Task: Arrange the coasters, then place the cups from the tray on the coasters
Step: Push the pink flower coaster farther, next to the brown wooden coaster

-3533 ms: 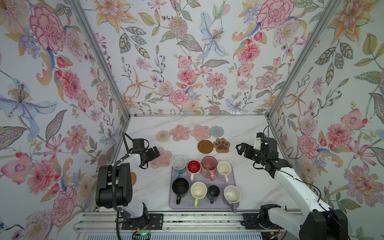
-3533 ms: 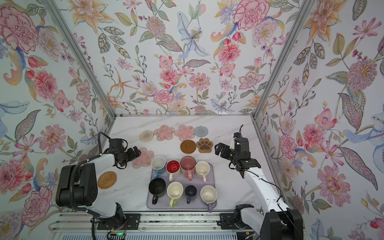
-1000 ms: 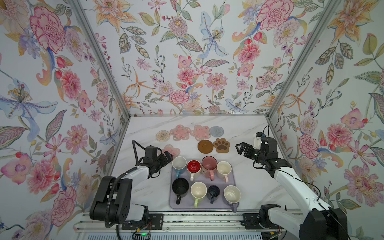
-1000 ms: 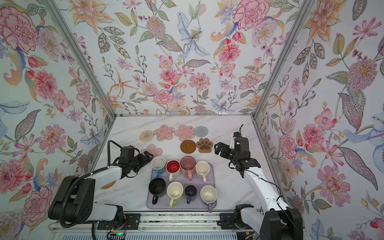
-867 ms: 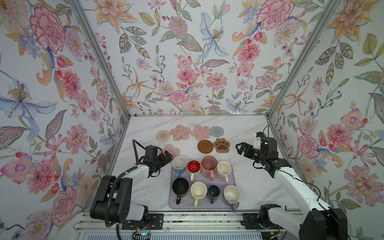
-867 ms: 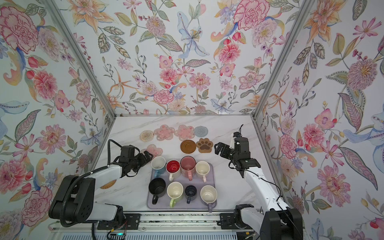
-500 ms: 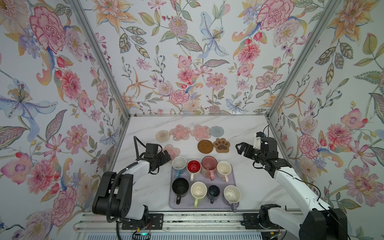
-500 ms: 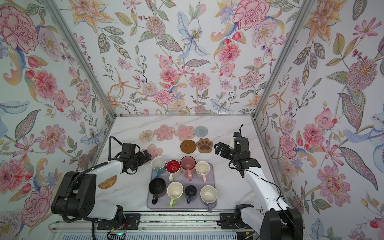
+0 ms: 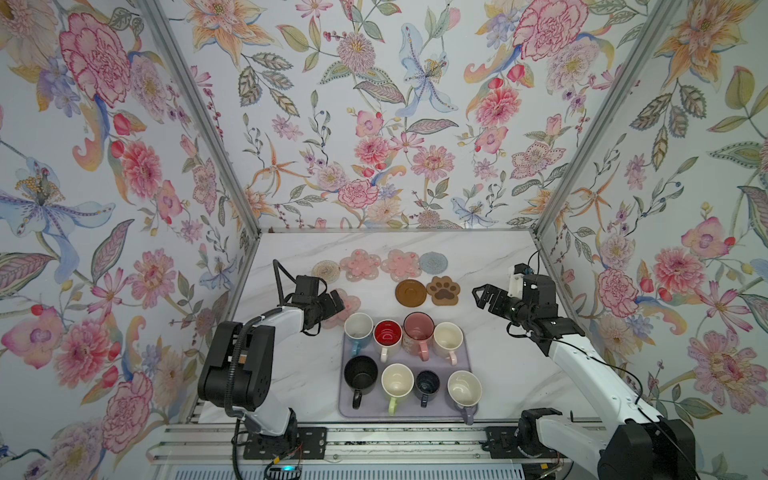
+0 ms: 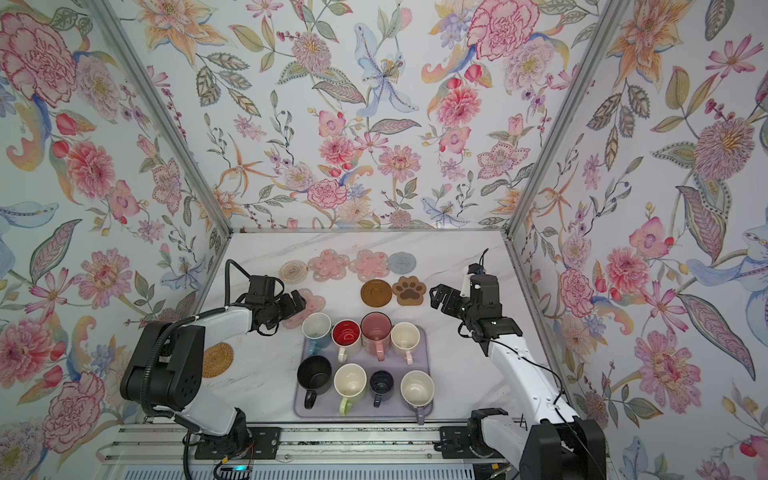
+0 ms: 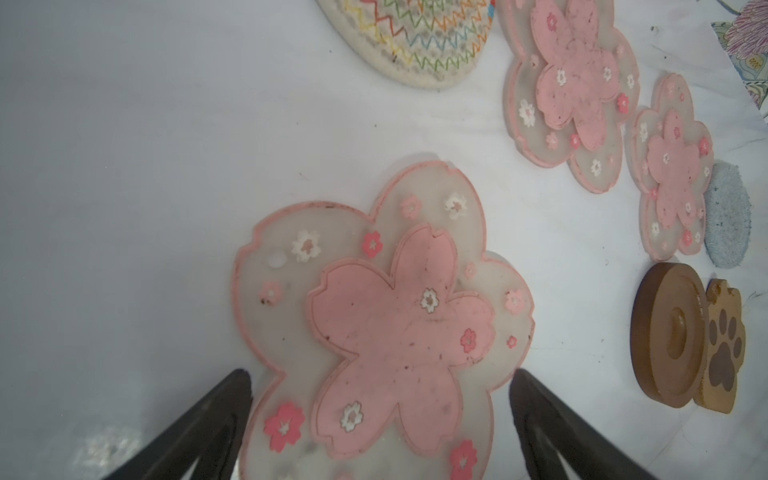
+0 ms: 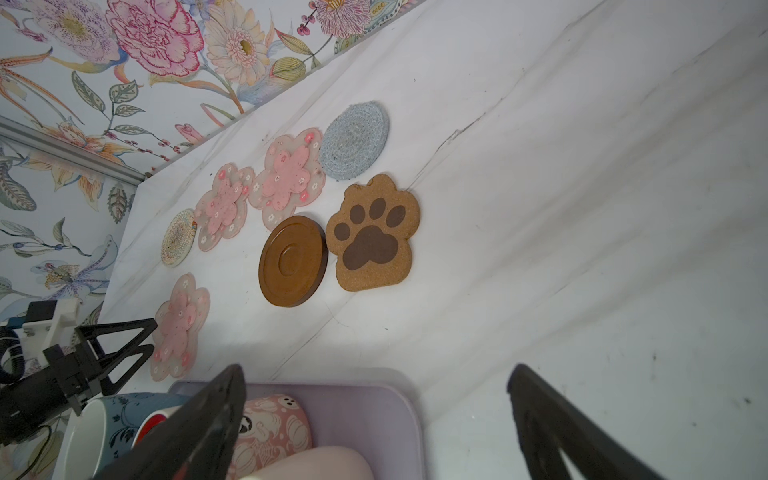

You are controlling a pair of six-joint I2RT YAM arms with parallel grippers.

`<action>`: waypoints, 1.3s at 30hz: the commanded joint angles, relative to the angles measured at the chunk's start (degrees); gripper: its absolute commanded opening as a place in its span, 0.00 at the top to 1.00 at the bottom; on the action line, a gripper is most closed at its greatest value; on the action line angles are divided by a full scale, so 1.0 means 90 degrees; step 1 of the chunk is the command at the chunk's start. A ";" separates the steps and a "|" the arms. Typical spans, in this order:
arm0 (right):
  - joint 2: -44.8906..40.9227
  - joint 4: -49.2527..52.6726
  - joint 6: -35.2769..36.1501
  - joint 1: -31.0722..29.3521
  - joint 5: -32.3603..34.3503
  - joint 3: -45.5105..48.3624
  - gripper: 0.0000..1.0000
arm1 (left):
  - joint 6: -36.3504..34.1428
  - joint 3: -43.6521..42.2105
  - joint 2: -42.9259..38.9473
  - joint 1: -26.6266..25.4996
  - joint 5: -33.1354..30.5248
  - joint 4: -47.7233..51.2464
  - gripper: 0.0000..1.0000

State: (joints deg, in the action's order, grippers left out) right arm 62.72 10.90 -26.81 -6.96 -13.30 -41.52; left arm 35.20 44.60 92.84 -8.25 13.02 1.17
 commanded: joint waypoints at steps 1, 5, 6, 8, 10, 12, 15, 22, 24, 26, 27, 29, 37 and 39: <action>-0.0084 0.0059 0.0071 0.0051 -0.0019 0.0028 0.01 | -0.0170 0.0156 0.0330 0.0018 0.0039 0.0176 0.01; -0.0069 0.0054 0.0069 0.0054 -0.0012 0.0033 0.01 | -0.0190 0.0321 0.0491 -0.0069 0.0077 0.0165 0.01; -0.0069 0.0058 0.0073 0.0051 -0.0015 0.0033 0.01 | -0.0190 0.0351 0.0521 -0.0084 0.0075 0.0163 0.01; -0.0056 0.0058 0.0087 0.0061 -0.0007 0.0024 0.01 | -0.0190 0.0420 0.0589 -0.0154 0.0077 0.0143 0.01; -0.0055 0.0059 0.0095 0.0070 -0.0007 0.0014 0.01 | -0.0173 0.0495 0.0665 -0.0195 0.0082 0.0144 0.01; -0.0063 0.0066 0.0088 0.0071 -0.0014 0.0013 0.01 | -0.0162 0.0554 0.0710 -0.0252 0.0085 0.0152 0.01; -0.0057 0.0060 0.0095 0.0070 -0.0006 0.0013 0.01 | -0.0086 0.0608 0.0754 -0.0378 0.0097 0.0115 0.01; -0.0052 0.0058 0.0099 0.0092 -0.0016 0.0050 0.01 | 0.0232 0.0626 0.0778 -0.0680 0.0131 -0.0068 0.01; -0.0055 0.0059 0.0108 0.0092 -0.0017 0.0059 0.01 | 0.0356 0.0592 0.0778 -0.0757 0.0153 -0.0173 0.01; -0.0066 0.0064 0.0118 0.0100 -0.0016 0.0063 0.01 | 0.0447 0.0572 0.0793 -0.0830 0.0172 -0.0259 0.01; -0.0065 0.0059 0.0125 0.0108 -0.0017 0.0063 0.01 | 0.0477 0.0567 0.0804 -0.0869 0.0173 -0.0290 0.01; -0.0074 0.0057 0.0129 0.0110 -0.0027 0.0086 0.01 | 0.0535 0.0576 0.0846 -0.0937 0.0174 -0.0335 0.01; -0.0113 0.0054 0.0136 0.0139 -0.0036 0.0118 0.01 | 0.0658 0.0832 0.1041 -0.1164 0.0204 -0.0410 0.01; -0.0133 0.0058 0.0137 0.0151 -0.0041 0.0121 0.01 | 0.0695 0.0883 0.1083 -0.1207 0.0212 -0.0418 0.01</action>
State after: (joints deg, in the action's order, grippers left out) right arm 62.61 10.90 -26.55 -6.09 -13.30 -41.25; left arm 39.97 51.59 100.73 -18.15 13.32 -4.21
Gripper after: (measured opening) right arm 0.992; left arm 0.989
